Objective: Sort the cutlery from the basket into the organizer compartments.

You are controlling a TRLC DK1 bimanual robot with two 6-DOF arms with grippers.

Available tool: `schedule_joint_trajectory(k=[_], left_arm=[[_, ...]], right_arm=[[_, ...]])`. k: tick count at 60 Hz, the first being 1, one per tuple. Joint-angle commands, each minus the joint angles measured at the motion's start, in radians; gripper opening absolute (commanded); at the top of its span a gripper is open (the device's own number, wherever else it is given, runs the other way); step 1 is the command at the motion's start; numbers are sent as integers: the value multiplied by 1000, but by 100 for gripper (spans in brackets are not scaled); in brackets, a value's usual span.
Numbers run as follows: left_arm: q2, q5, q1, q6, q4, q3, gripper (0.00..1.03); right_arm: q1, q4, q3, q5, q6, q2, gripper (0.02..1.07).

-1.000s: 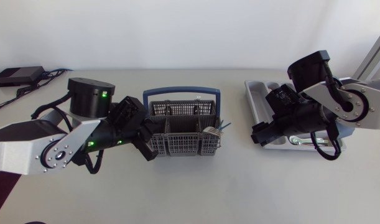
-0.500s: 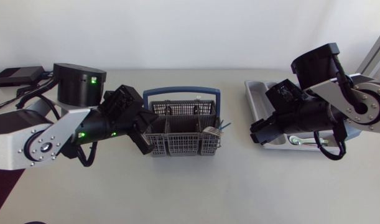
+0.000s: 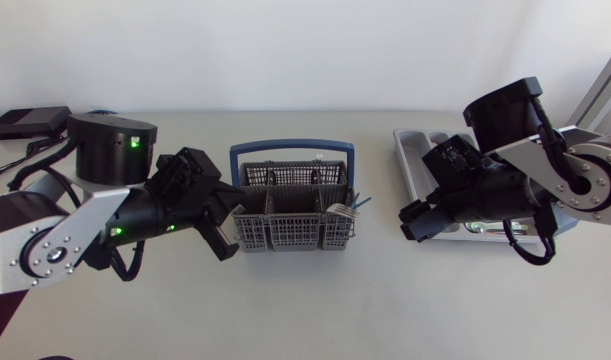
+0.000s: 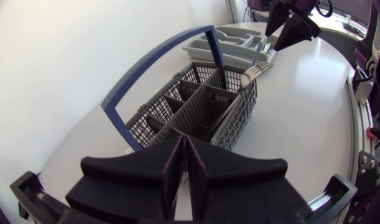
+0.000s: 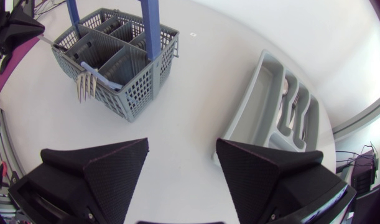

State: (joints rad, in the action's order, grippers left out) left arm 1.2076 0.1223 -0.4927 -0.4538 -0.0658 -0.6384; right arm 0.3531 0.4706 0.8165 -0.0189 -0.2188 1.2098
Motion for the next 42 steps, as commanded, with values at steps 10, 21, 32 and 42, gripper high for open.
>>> schedule_joint_trajectory(k=[10, 21, 32, 42], left_arm=[[-16, 69, 66, -23, -65, 105, 39], [18, 218, 160, -46, -89, 98, 40], [26, 278, 172, -72, -100, 108, 33], [23, 298, 166, -106, -121, 144, 33]], right_arm=[[26, -4, -34, 0, -14, 0, 83], [26, -7, -43, 0, -13, 4, 83], [26, -15, -53, -1, -16, 7, 84], [27, -15, -59, -1, -16, 14, 84]])
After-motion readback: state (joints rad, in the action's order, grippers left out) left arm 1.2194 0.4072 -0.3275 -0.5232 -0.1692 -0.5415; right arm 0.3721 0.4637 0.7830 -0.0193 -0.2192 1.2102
